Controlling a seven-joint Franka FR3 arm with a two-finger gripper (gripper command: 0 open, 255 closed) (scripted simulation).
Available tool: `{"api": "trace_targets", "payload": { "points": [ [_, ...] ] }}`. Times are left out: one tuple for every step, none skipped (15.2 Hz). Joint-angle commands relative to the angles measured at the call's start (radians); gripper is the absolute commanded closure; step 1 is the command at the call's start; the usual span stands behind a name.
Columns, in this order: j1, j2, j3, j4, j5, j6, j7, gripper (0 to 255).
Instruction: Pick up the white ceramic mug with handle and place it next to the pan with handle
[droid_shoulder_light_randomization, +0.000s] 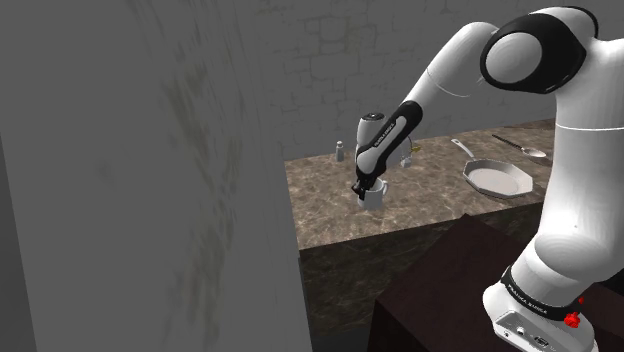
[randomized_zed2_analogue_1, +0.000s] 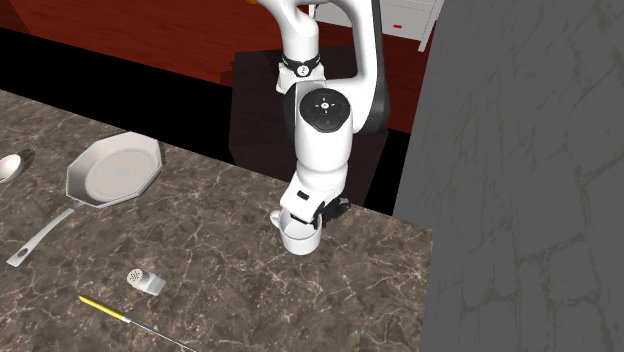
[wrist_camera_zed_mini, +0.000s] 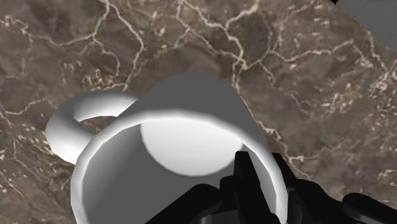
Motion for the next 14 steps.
{"api": "trace_targets", "payload": {
  "points": [
    [-0.001, -0.027, 0.001, -0.003, 0.001, -0.024, -0.002, 255],
    [-0.001, -0.039, 0.001, -0.004, 0.002, -0.035, -0.002, 255],
    [-0.002, -0.052, 0.001, -0.004, 0.002, -0.047, -0.003, 255],
    [-0.002, -0.064, 0.002, -0.005, 0.003, -0.059, -0.003, 255],
    [-0.002, -0.076, 0.002, -0.005, 0.004, -0.071, -0.004, 255],
    [-0.002, -0.088, 0.002, -0.005, 0.004, -0.083, -0.004, 255],
    [-0.002, -0.100, 0.003, -0.005, 0.005, -0.095, -0.005, 255],
    [-0.002, -0.112, 0.003, -0.004, 0.005, -0.107, -0.005, 255],
    [-0.003, -0.123, 0.003, -0.003, 0.006, -0.120, -0.006, 255],
    [-0.003, -0.134, 0.003, -0.002, 0.007, -0.132, -0.006, 255],
    [-0.003, -0.146, 0.004, -0.001, 0.007, -0.144, -0.006, 255],
    [-0.003, -0.157, 0.004, 0.000, 0.008, -0.157, -0.007, 255],
    [-0.003, -0.168, 0.004, 0.002, 0.008, -0.169, -0.007, 255],
    [-0.003, -0.178, 0.004, 0.004, 0.009, -0.182, -0.008, 255]
  ]
}}
